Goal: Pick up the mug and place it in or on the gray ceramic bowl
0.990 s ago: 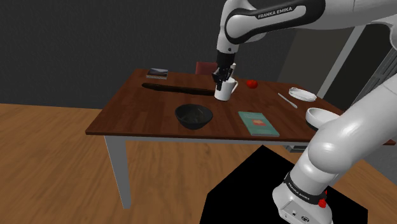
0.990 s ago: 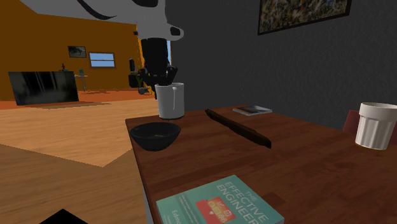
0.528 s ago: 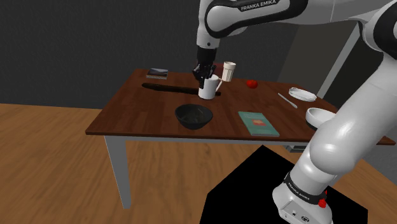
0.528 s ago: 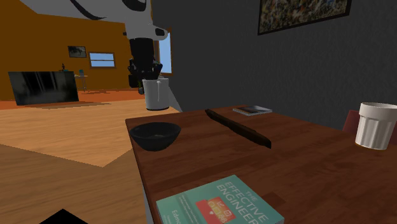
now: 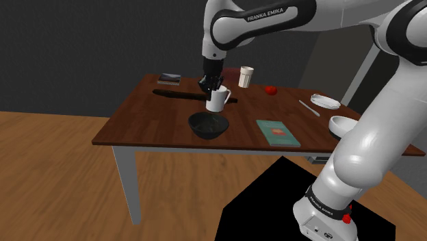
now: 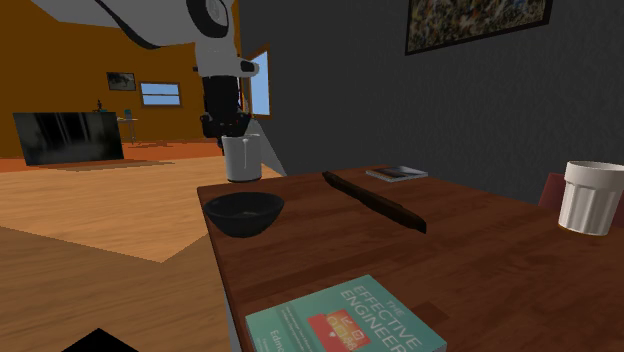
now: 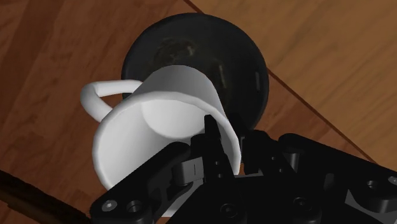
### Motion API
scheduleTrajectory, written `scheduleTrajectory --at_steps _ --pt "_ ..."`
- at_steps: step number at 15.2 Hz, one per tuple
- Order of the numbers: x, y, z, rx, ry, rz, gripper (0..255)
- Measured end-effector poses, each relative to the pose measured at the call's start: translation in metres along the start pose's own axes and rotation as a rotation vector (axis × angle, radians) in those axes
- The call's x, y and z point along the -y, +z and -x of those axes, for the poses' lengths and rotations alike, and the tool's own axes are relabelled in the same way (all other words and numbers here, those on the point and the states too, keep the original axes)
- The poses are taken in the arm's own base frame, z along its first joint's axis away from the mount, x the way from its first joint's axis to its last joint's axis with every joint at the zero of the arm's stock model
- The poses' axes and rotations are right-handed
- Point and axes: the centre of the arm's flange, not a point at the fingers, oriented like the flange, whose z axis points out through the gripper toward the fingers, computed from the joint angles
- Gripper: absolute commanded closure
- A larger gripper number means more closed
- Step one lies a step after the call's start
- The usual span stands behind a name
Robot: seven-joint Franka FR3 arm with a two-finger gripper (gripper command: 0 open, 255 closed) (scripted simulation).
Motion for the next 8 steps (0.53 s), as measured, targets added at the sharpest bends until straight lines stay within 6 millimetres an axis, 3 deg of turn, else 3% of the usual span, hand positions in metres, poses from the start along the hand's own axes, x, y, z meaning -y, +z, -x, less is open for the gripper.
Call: scheduleTrajectory --at_steps 8 --pt "0.003 0.044 0.0 0.0 0.0 0.0 255"
